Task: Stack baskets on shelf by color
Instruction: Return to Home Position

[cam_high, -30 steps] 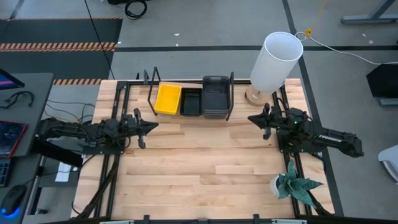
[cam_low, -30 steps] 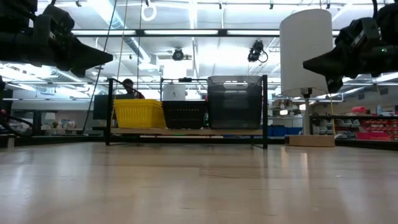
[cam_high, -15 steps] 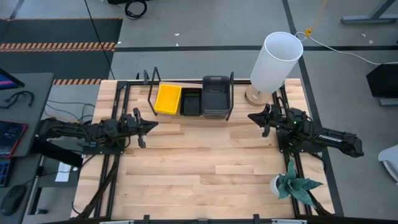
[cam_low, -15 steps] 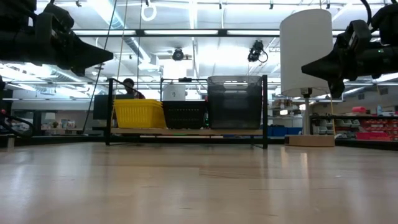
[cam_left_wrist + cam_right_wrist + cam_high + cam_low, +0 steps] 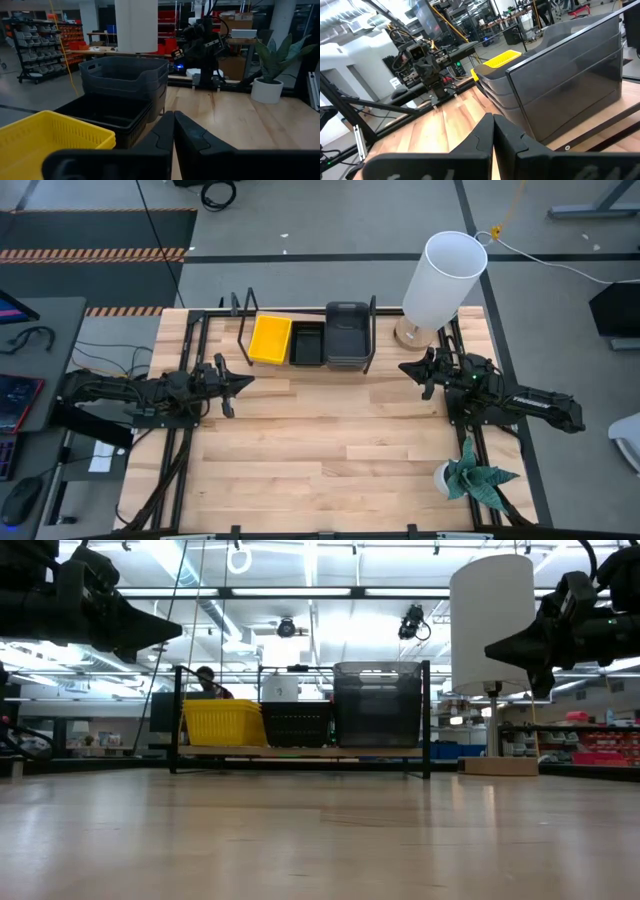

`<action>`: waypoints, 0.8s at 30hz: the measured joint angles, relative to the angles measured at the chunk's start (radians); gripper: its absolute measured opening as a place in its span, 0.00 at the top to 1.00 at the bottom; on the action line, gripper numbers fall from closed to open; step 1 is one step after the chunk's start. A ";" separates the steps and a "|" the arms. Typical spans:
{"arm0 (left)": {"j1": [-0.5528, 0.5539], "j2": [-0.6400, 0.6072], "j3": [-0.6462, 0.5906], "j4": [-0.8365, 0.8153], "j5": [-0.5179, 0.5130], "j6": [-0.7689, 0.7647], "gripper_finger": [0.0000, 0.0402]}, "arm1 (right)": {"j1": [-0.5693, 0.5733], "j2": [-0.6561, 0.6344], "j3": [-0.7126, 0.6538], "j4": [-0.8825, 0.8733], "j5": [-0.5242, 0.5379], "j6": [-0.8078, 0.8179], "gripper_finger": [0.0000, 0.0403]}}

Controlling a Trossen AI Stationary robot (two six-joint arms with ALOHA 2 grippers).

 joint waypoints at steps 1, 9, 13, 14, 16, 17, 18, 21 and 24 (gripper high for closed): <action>0.000 0.000 0.000 0.000 0.000 0.000 0.95 | 0.000 0.000 0.000 0.000 0.000 0.000 0.97; 0.000 0.000 0.000 0.000 0.000 0.000 0.93 | 0.000 0.000 0.000 0.000 0.000 0.000 0.97; 0.000 0.000 0.000 0.000 0.000 0.000 0.95 | 0.000 0.000 0.000 0.000 0.000 0.000 0.97; 0.000 0.000 0.000 0.000 0.000 0.000 0.96 | 0.000 0.000 0.000 0.000 0.000 0.000 0.97; 0.000 0.000 0.000 0.000 0.000 0.000 0.96 | 0.000 0.000 0.000 0.000 0.000 0.000 0.97; 0.000 0.000 0.000 0.000 0.000 0.000 0.96 | 0.000 0.000 0.000 0.000 0.000 0.000 0.97; 0.000 0.000 0.000 0.000 0.000 0.000 0.95 | 0.000 0.000 0.000 0.000 0.000 0.000 0.97; 0.000 0.000 0.000 0.000 0.000 0.000 0.94 | 0.000 0.000 0.000 0.000 0.000 0.000 0.97; 0.000 0.000 0.000 0.000 0.000 0.000 0.93 | 0.000 0.000 0.000 0.000 0.000 0.000 0.97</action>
